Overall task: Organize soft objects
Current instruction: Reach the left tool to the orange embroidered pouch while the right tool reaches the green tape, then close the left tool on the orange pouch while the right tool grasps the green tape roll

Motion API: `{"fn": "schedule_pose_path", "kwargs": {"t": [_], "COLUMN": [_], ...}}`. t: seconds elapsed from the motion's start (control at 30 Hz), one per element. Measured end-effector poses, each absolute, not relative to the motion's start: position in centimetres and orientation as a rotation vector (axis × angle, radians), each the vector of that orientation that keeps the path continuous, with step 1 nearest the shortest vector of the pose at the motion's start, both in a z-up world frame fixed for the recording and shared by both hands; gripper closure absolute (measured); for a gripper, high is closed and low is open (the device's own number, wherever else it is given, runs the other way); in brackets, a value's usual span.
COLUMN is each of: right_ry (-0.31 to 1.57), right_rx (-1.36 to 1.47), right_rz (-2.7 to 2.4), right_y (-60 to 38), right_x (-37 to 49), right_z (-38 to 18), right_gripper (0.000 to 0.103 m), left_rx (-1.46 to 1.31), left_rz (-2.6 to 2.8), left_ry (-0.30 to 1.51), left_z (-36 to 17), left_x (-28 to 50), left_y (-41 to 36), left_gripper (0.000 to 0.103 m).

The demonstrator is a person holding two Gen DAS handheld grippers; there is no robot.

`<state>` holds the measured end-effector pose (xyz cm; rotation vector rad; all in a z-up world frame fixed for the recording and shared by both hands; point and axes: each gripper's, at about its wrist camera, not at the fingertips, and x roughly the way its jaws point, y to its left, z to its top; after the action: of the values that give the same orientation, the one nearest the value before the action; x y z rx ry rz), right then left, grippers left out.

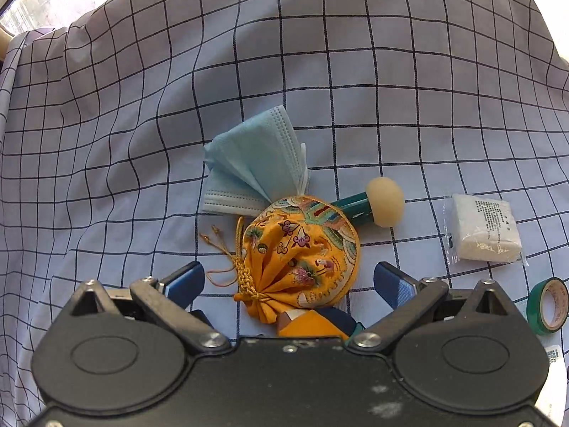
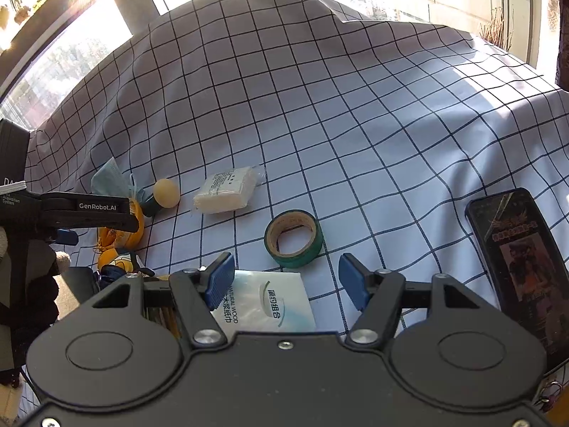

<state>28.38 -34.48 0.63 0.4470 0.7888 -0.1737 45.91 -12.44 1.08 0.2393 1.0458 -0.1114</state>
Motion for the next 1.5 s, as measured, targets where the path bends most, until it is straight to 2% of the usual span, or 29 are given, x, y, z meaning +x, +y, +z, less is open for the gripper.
{"fn": "schedule_pose_path", "kwargs": {"t": [0.17,0.23,0.33,0.63,0.93,1.0,1.03,1.07,1.5], "right_ry": [0.789,0.788,0.786,0.745,0.899,0.865,0.854,0.848,0.695], "right_rx": [0.444,0.447,0.457,0.434,0.345,0.313,0.3,0.304,0.411], "right_rz": [-0.171,-0.174,-0.184,-0.222,-0.234,-0.241,-0.237,-0.215,-0.269], "right_y": [-34.4,-34.5,-34.8,-35.1,-33.7,-33.3,-33.2,-33.3,-36.3], "right_x": [28.4,28.4,28.4,30.8,34.6,34.3,34.1,34.0,31.9], "right_z": [0.5,0.5,0.4,0.7,-2.8,-2.8,-2.7,-2.6,-0.5], "right_gripper": [0.041,0.041,0.041,0.041,0.04,0.043,0.052,0.055,0.055], "left_rx": [0.264,0.236,0.194,0.176,0.149,0.145,0.138,0.133,0.111], "left_rz": [-0.082,-0.098,-0.127,-0.189,-0.239,-0.251,-0.258,-0.264,-0.307], "left_ry": [1.106,1.137,1.135,1.036,0.961,0.947,0.941,0.938,0.879], "left_z": [-0.8,-1.3,-1.1,2.0,6.3,7.1,7.5,7.8,11.2], "left_x": [47.8,48.2,48.2,46.0,42.5,41.5,41.0,40.5,30.8], "left_y": [-12.8,-12.5,-11.9,-11.8,-11.7,-11.5,-11.3,-11.2,-8.5], "left_gripper": [0.005,0.03,0.037,0.038,0.038,0.038,0.038,0.038,0.038]}}
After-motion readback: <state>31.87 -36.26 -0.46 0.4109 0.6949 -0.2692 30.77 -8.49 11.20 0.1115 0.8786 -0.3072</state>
